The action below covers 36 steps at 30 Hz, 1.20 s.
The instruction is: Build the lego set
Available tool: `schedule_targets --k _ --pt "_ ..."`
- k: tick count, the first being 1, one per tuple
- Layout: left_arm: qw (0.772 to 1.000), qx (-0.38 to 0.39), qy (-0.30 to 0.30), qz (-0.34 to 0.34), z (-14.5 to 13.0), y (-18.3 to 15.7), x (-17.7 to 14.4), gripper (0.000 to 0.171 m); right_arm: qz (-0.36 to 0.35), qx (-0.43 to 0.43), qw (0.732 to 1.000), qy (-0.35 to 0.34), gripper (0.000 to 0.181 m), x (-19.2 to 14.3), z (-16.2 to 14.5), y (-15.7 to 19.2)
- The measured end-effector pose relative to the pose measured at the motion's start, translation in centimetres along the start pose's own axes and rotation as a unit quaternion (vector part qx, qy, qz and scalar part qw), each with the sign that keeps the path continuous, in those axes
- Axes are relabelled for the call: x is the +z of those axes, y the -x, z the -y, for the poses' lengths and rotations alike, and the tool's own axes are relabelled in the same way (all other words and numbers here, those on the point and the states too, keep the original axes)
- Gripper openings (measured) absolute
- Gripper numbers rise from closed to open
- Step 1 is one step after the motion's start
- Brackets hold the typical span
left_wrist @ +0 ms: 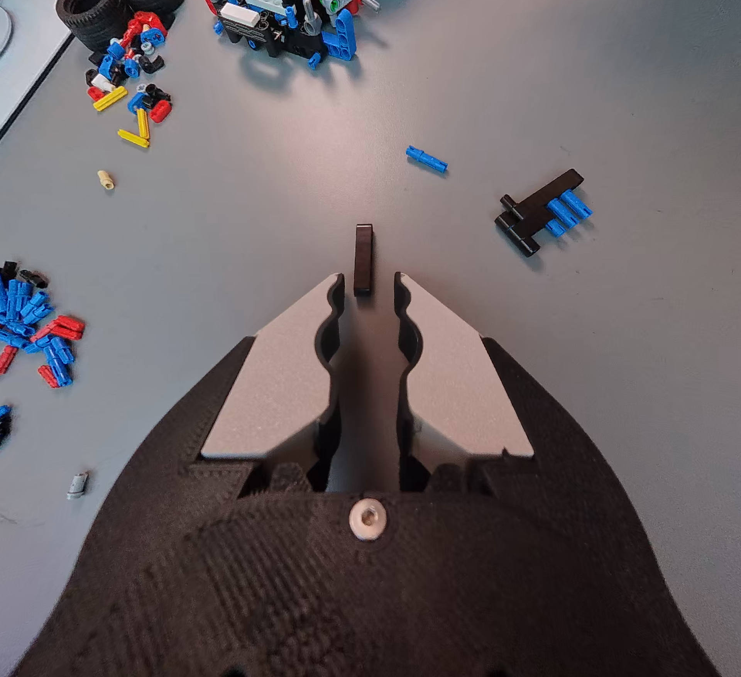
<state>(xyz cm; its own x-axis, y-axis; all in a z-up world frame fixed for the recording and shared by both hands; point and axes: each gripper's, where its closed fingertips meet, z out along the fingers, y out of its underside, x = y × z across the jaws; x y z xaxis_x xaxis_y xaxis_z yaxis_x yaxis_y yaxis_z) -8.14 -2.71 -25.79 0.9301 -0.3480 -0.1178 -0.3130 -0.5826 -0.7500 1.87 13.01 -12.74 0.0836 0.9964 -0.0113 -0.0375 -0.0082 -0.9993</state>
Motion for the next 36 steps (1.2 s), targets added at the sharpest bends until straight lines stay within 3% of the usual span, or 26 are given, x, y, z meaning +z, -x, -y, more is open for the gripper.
schedule_targets --k 26,30,36 --pt "1.0 0.006 0.003 -0.003 -0.04 -0.26 0.01 0.019 0.005 -0.001 1.0 0.01 0.019 0.14 -0.47 0.26" --pt "1.0 0.014 0.008 -0.001 -0.13 -0.34 0.0 0.008 0.007 -0.001 1.0 0.013 0.019 0.18 -0.59 0.33" --pt "0.999 0.04 0.018 0.011 -0.17 -0.28 -0.1 0.006 0.009 -0.001 1.0 0.016 0.019 0.21 -0.71 0.44"
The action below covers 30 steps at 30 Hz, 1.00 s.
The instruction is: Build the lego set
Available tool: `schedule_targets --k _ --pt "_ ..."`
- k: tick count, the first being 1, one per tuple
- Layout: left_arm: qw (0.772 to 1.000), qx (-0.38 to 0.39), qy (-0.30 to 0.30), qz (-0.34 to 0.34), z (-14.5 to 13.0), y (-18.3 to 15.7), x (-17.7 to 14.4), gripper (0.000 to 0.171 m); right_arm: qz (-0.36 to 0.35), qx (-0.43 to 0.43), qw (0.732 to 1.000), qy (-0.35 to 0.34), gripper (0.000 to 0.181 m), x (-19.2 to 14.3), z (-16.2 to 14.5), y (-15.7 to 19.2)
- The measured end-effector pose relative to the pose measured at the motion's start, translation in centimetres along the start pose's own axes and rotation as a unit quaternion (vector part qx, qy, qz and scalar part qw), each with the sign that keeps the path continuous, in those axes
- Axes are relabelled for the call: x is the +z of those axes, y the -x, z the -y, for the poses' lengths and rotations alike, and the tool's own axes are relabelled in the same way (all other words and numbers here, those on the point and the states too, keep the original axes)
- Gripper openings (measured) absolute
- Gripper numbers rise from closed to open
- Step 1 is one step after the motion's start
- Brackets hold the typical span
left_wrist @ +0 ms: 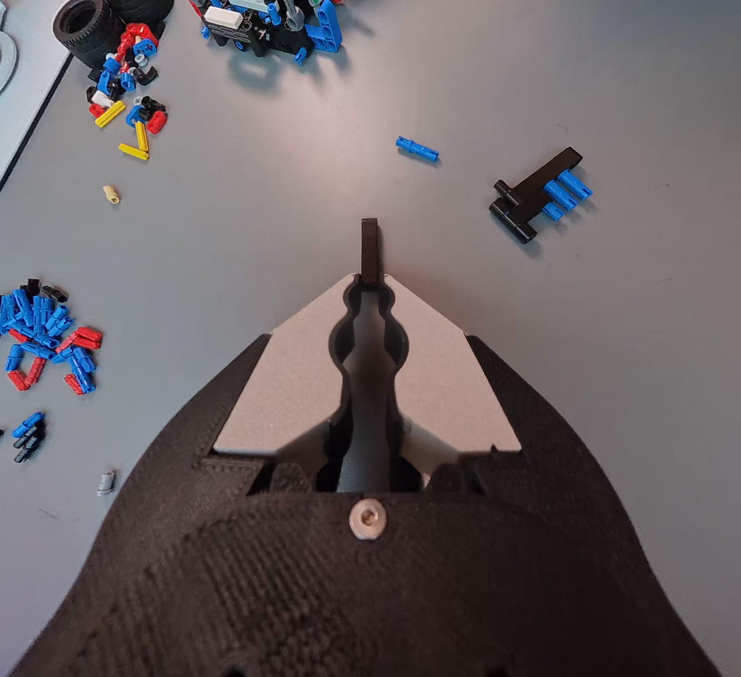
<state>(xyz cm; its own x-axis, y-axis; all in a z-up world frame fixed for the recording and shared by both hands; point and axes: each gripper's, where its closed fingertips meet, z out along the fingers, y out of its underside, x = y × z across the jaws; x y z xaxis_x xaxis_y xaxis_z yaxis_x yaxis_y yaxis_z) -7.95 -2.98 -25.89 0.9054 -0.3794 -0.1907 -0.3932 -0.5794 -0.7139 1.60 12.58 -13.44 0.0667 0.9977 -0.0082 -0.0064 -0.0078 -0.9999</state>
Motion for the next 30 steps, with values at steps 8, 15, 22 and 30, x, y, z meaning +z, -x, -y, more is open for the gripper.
schedule_targets --k 8,15,22,30 --pt "0.985 -0.031 -0.146 -0.091 5.0 -2.6 -2.5 0.006 0.067 -0.009 0.998 -0.009 0.021 -0.1 0.4 2.2" --pt "0.969 -0.033 -0.168 -0.179 6.0 -6.4 -2.4 0.006 0.303 -0.138 0.939 0.084 0.034 -1.6 -4.2 12.7" --pt "0.964 -0.019 -0.15 -0.218 5.9 -8.5 -2.2 0.006 0.317 -0.275 0.902 0.106 0.038 -1.8 -6.7 16.0" --pt "0.957 -0.04 -0.141 -0.25 5.8 -9.3 -2.2 0.006 0.328 -0.372 0.861 0.113 0.011 -2.4 -8.2 17.8"
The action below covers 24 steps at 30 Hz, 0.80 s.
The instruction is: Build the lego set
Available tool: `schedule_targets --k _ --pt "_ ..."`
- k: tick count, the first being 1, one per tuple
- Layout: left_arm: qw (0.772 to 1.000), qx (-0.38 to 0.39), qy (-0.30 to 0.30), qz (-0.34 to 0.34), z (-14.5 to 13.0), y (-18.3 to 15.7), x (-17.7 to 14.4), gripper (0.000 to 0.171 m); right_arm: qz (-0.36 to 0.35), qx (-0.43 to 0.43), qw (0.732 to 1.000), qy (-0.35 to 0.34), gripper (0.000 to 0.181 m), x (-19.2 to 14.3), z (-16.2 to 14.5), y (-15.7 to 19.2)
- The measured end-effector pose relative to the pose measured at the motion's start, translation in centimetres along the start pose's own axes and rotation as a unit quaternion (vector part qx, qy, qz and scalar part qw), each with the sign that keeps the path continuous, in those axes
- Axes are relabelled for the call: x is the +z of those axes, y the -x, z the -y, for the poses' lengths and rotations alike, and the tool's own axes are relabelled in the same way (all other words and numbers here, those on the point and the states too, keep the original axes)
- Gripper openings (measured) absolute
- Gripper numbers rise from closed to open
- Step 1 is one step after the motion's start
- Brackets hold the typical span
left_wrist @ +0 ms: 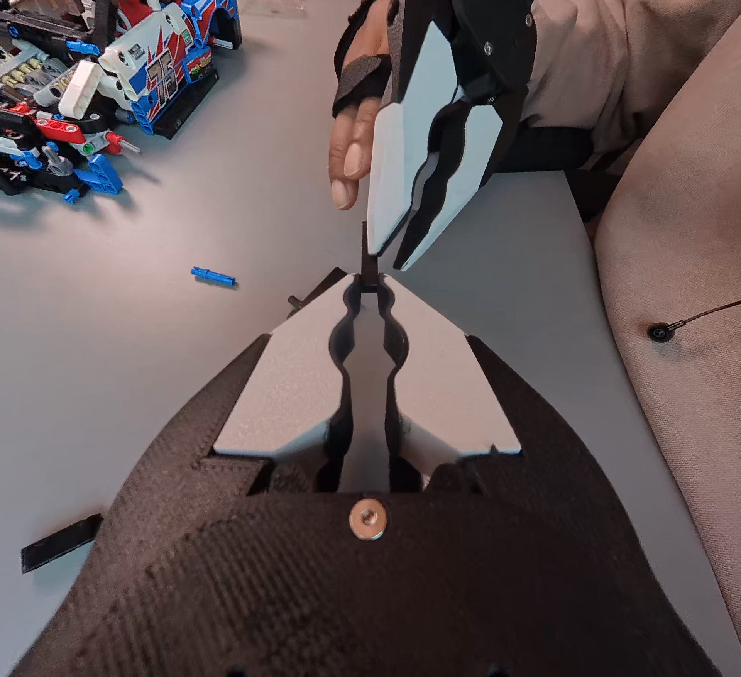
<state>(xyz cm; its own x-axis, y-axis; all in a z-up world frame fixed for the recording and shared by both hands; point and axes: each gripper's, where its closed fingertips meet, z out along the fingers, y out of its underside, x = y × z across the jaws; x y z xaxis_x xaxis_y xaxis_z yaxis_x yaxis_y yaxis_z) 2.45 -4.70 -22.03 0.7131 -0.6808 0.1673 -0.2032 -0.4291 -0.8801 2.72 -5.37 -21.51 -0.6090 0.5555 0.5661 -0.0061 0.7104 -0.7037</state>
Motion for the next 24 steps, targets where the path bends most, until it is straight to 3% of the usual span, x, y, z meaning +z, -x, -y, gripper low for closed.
schedule_targets --k 3,8,11,18,24 --pt "1.0 -0.002 0.003 -0.002 -0.1 -0.1 0.1 0.006 -0.003 -0.009 1.0 0.001 0.0 0.0 0.0 0.0" --pt "1.0 -0.023 -0.022 0.002 0.7 0.5 -0.6 0.006 0.003 -0.007 1.0 0.013 0.0 0.1 -0.5 0.2" --pt "0.999 -0.01 -0.015 0.032 0.5 1.4 -0.8 0.006 -0.007 0.039 0.999 -0.002 0.0 -0.4 -0.4 -0.8" --pt "0.997 0.03 0.003 0.068 0.2 1.9 -0.6 0.006 -0.004 0.162 0.986 -0.027 0.031 -1.3 -1.0 -2.6" --pt "0.993 0.086 0.025 0.082 -0.1 1.4 -0.2 0.006 0.029 0.187 0.982 -0.013 0.02 -0.6 -1.3 -1.4"
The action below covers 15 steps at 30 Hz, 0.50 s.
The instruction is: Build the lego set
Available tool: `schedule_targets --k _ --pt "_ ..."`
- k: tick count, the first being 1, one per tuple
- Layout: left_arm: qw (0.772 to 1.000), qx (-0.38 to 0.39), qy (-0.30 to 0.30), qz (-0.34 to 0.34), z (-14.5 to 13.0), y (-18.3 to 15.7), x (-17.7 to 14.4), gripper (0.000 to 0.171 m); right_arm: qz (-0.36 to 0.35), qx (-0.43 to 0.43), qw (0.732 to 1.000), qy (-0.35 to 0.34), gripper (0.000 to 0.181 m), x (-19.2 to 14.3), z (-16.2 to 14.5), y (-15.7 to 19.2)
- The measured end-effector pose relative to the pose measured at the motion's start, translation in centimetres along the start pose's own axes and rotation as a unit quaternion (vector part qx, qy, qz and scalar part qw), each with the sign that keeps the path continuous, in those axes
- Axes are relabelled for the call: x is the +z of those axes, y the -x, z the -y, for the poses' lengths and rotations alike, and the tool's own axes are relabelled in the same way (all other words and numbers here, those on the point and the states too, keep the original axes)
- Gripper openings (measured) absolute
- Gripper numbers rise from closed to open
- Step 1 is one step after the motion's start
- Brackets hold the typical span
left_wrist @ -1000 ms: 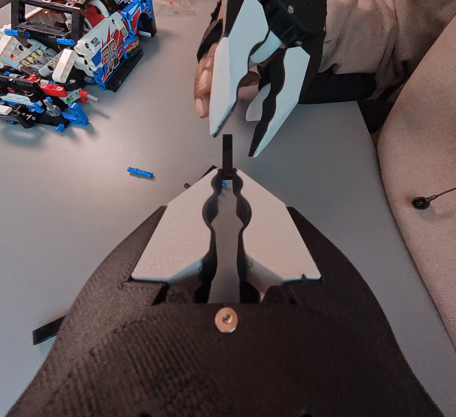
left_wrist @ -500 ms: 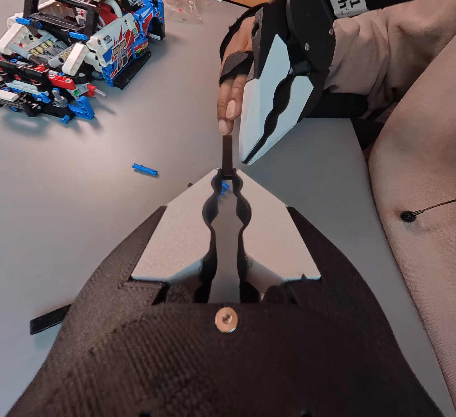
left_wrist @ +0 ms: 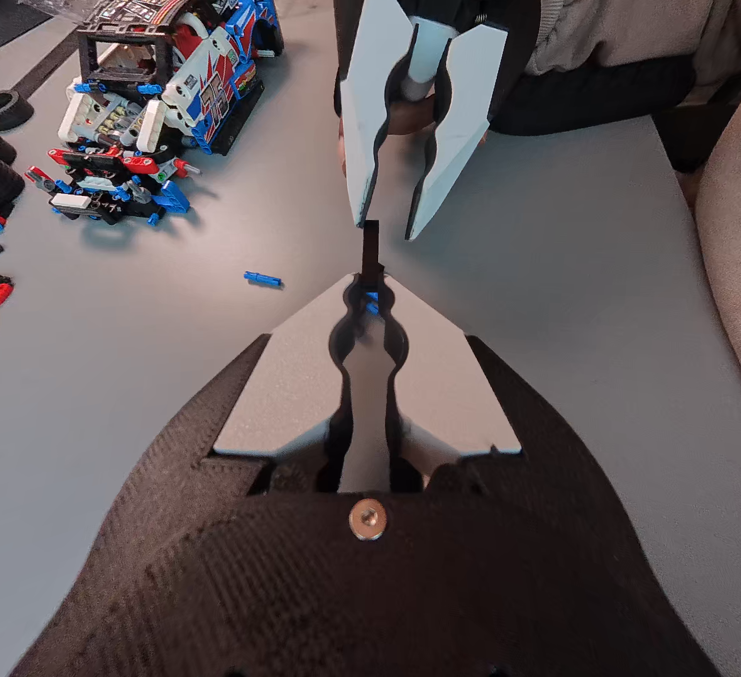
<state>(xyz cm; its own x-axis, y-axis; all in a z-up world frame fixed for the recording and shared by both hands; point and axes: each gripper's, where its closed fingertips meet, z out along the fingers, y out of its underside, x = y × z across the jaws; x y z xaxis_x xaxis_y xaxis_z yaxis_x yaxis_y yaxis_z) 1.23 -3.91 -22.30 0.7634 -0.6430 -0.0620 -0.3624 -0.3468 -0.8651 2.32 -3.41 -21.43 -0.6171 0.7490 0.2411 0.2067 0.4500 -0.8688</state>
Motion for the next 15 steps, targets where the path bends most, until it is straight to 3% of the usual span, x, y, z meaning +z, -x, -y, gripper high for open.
schedule_targets --k 2,3,9,13,15 --pt "1.0 0.018 0.003 0.0 -0.1 -0.3 0.2 0.006 0.009 0.007 1.0 -0.001 0.014 0.0 0.0 0.2" --pt "1.0 0.024 0.003 0.0 0.0 -0.4 0.2 0.006 0.013 0.009 1.0 0.0 0.002 0.0 -0.1 0.3" --pt "0.999 0.043 0.009 0.018 -0.3 0.1 0.1 0.006 0.021 0.015 1.0 -0.006 0.0 -0.2 0.1 0.3" --pt "0.998 0.052 0.007 0.033 -0.3 0.6 0.0 0.006 -0.001 0.045 0.999 -0.018 0.024 -0.9 0.3 -1.1" --pt "0.997 0.059 0.006 0.039 -0.2 0.7 0.0 0.006 -0.003 0.046 0.999 -0.008 0.027 -0.8 -0.2 -1.3"
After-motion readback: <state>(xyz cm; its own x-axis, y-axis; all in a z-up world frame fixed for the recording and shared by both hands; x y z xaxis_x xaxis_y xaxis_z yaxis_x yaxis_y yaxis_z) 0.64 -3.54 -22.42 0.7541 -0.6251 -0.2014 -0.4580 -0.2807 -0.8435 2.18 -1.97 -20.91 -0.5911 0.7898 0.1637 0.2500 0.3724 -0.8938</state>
